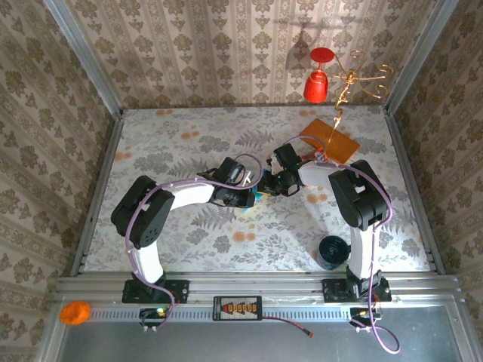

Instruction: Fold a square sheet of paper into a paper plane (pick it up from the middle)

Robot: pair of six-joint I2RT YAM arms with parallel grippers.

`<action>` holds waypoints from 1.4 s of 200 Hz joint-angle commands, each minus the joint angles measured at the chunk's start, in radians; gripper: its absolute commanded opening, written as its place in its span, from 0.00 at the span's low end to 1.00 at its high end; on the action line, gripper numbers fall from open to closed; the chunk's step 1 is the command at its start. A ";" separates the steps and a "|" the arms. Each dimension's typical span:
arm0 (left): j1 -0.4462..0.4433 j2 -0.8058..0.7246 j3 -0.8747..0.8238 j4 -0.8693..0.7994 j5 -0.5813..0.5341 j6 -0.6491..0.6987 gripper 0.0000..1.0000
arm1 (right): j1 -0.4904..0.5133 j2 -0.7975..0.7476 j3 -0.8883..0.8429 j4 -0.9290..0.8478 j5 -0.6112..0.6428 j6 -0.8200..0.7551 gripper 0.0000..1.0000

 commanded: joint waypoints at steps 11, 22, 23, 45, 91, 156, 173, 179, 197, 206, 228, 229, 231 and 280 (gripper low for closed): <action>0.002 0.019 0.011 -0.030 0.010 0.004 0.12 | -0.002 0.043 0.013 -0.072 0.068 0.003 0.17; 0.002 0.020 0.008 -0.029 0.009 0.004 0.12 | -0.004 0.043 0.013 -0.073 0.070 0.003 0.17; 0.002 0.020 0.008 -0.030 0.008 0.005 0.12 | -0.004 0.042 0.014 -0.073 0.070 0.003 0.17; 0.003 0.025 0.005 -0.031 0.008 0.006 0.12 | -0.003 0.042 0.016 -0.076 0.073 0.002 0.17; 0.003 0.029 -0.007 -0.035 -0.003 0.009 0.10 | -0.003 0.047 0.016 -0.084 0.077 0.002 0.16; 0.016 0.032 -0.025 -0.034 -0.014 0.004 0.09 | -0.005 0.049 0.016 -0.089 0.081 0.003 0.16; 0.017 0.035 -0.030 -0.029 -0.010 0.001 0.09 | -0.005 0.050 0.017 -0.089 0.081 0.004 0.16; 0.017 0.036 -0.031 -0.029 -0.010 0.003 0.09 | -0.004 0.050 0.016 -0.088 0.082 0.004 0.16; 0.017 0.042 -0.034 -0.028 -0.009 0.000 0.09 | -0.005 0.049 0.016 -0.089 0.080 0.003 0.16; 0.017 0.043 -0.037 -0.025 -0.009 -0.001 0.09 | -0.004 0.049 0.016 -0.089 0.080 0.003 0.16; 0.017 0.046 -0.042 -0.020 -0.004 -0.004 0.09 | -0.005 0.050 0.018 -0.088 0.080 0.003 0.16; 0.018 0.046 -0.043 -0.019 -0.004 -0.004 0.09 | -0.005 0.049 0.018 -0.088 0.080 0.003 0.16; 0.017 0.046 -0.044 -0.019 -0.004 -0.004 0.09 | -0.005 0.050 0.018 -0.089 0.080 0.004 0.16; 0.018 0.052 -0.049 -0.031 -0.004 -0.002 0.09 | -0.009 0.015 0.026 -0.068 0.039 0.014 0.16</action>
